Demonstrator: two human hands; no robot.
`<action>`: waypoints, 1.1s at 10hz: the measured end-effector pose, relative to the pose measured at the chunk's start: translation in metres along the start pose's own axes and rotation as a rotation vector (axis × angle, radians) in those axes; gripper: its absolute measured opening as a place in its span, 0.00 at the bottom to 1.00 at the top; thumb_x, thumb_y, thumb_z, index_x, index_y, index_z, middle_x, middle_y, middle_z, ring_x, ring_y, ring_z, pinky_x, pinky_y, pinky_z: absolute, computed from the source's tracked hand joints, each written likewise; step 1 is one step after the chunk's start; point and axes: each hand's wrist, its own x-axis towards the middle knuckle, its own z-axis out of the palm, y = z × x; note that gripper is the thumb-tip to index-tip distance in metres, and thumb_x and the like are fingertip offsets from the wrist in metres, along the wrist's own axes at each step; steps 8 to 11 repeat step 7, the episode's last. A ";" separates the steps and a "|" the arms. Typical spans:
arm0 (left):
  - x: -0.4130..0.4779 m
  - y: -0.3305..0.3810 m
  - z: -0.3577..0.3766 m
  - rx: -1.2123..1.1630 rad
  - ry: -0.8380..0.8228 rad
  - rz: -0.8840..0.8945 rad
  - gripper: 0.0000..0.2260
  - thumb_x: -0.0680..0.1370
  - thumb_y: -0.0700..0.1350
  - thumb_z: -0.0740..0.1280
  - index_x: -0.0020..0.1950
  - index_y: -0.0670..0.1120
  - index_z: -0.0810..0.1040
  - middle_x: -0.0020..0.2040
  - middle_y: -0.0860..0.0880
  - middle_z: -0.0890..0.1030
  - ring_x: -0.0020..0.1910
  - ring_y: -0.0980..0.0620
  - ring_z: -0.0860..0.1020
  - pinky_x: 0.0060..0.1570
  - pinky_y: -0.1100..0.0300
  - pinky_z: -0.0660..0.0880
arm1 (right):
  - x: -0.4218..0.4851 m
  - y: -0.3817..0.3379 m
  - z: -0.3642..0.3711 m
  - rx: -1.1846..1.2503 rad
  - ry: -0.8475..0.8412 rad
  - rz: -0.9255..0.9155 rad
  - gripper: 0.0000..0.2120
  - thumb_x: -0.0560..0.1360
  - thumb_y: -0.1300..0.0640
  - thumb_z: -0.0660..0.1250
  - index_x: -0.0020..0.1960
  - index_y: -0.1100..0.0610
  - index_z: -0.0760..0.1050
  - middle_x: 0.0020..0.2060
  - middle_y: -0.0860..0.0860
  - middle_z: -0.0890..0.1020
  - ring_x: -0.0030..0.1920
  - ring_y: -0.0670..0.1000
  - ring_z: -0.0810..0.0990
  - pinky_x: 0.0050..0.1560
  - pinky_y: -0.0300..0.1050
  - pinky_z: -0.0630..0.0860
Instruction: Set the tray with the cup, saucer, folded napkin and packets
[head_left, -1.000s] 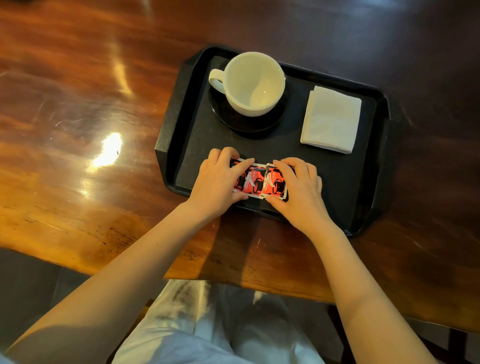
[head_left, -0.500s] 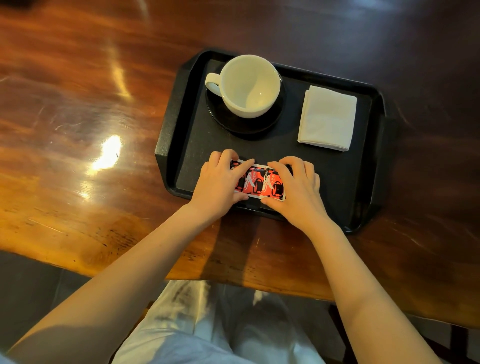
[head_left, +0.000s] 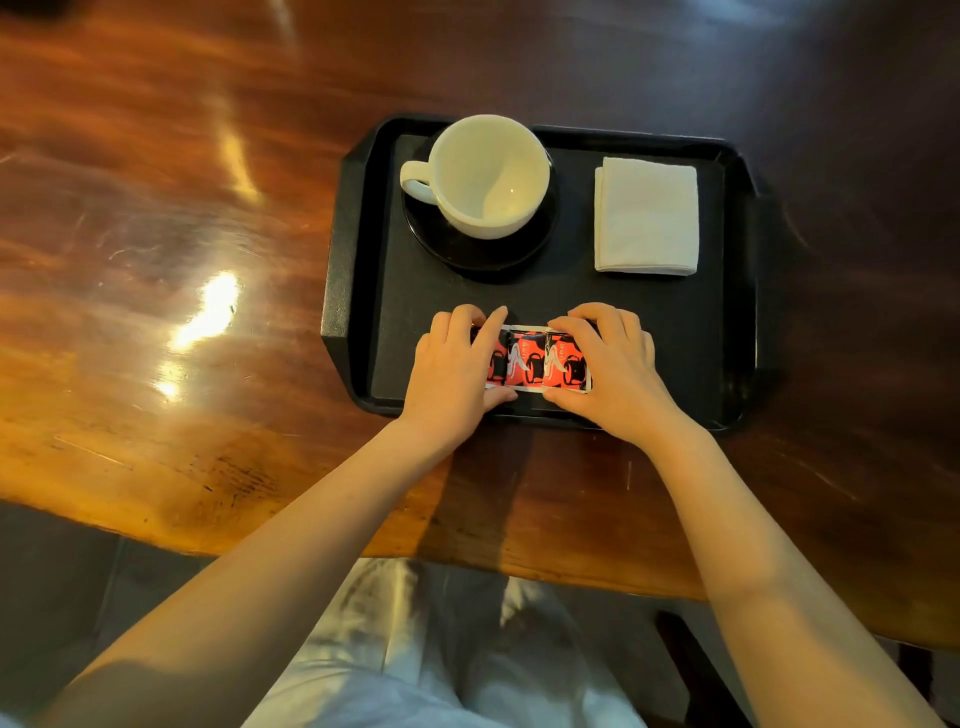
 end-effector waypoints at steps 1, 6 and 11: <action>-0.001 -0.001 0.000 0.006 0.001 -0.001 0.36 0.71 0.55 0.71 0.74 0.47 0.60 0.69 0.44 0.66 0.67 0.46 0.65 0.63 0.54 0.65 | 0.000 0.000 -0.001 -0.004 -0.002 -0.013 0.34 0.68 0.48 0.73 0.70 0.50 0.63 0.69 0.51 0.63 0.69 0.53 0.57 0.68 0.53 0.56; 0.004 -0.001 -0.035 0.086 -0.108 0.041 0.32 0.73 0.57 0.68 0.73 0.46 0.62 0.67 0.44 0.65 0.66 0.45 0.64 0.59 0.50 0.72 | 0.007 -0.009 -0.025 0.048 -0.277 0.061 0.36 0.70 0.44 0.70 0.72 0.50 0.59 0.70 0.52 0.62 0.70 0.54 0.58 0.69 0.56 0.58; 0.006 0.021 -0.100 0.197 -0.148 0.097 0.27 0.76 0.56 0.64 0.71 0.46 0.64 0.67 0.43 0.66 0.66 0.43 0.64 0.59 0.48 0.72 | 0.000 -0.021 -0.084 0.022 -0.297 0.060 0.34 0.71 0.42 0.68 0.72 0.50 0.61 0.69 0.54 0.64 0.69 0.57 0.61 0.68 0.59 0.61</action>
